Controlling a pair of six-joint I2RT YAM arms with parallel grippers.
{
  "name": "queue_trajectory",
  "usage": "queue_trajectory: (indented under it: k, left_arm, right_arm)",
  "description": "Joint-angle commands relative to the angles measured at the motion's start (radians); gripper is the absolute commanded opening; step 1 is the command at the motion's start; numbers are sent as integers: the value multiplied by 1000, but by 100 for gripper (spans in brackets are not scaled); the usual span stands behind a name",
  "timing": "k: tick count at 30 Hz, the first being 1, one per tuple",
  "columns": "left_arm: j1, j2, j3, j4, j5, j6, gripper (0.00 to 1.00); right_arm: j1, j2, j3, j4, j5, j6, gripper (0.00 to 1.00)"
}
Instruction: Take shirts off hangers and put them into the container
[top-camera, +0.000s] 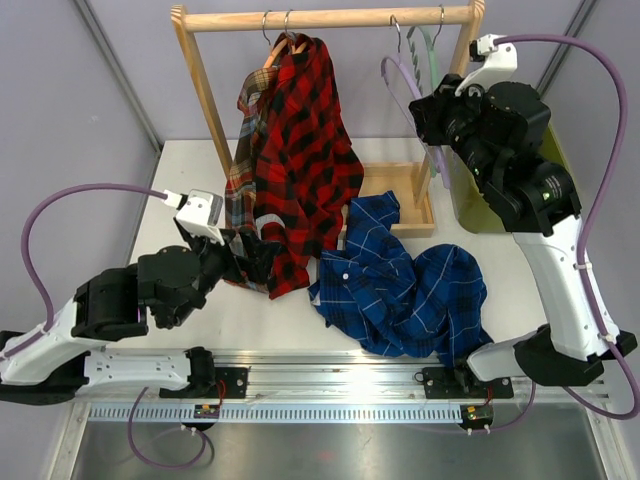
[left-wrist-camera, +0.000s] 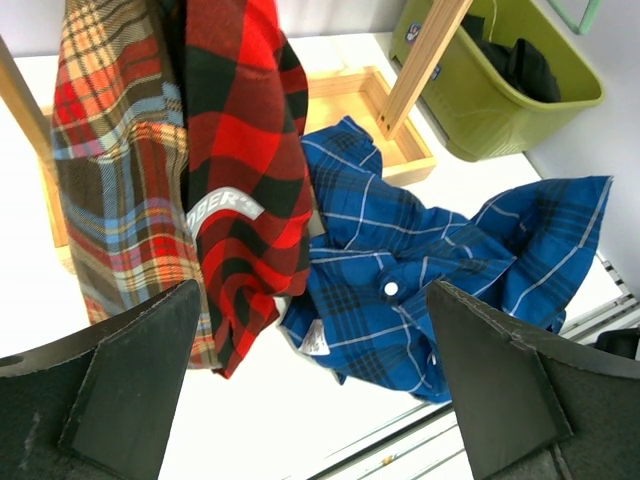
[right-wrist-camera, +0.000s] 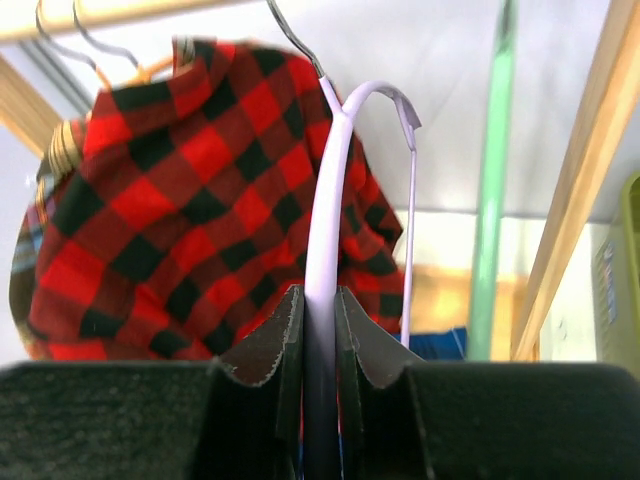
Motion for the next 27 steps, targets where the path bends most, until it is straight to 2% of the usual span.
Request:
queue_trajectory:
  k: [1,15,23,24,26,27]
  left_arm:
    - [-6,-28,-12,-2,-46,-37,99]
    - [-8,-64,-7,-43,-70,-43,99]
    - [-8,-92,-19,-66,-72,-72,99]
    - [-6,-95,-24,-65,-72,-75,99]
    - [-6,-98,-29,-66,-72,-81,99]
    - [-6,-101,-33,-65,-71,-81,99]
  right_arm:
    - [5,28,89,101,81,-32,0]
    - [3,249,313,96,200,12,0]
    - [3,240,257,87,256,54,0]
    - [2,226,222,90,256,57,1]
    - [3,179,183,97,249,66,13]
    - [2,163,151,99,245,68,15]
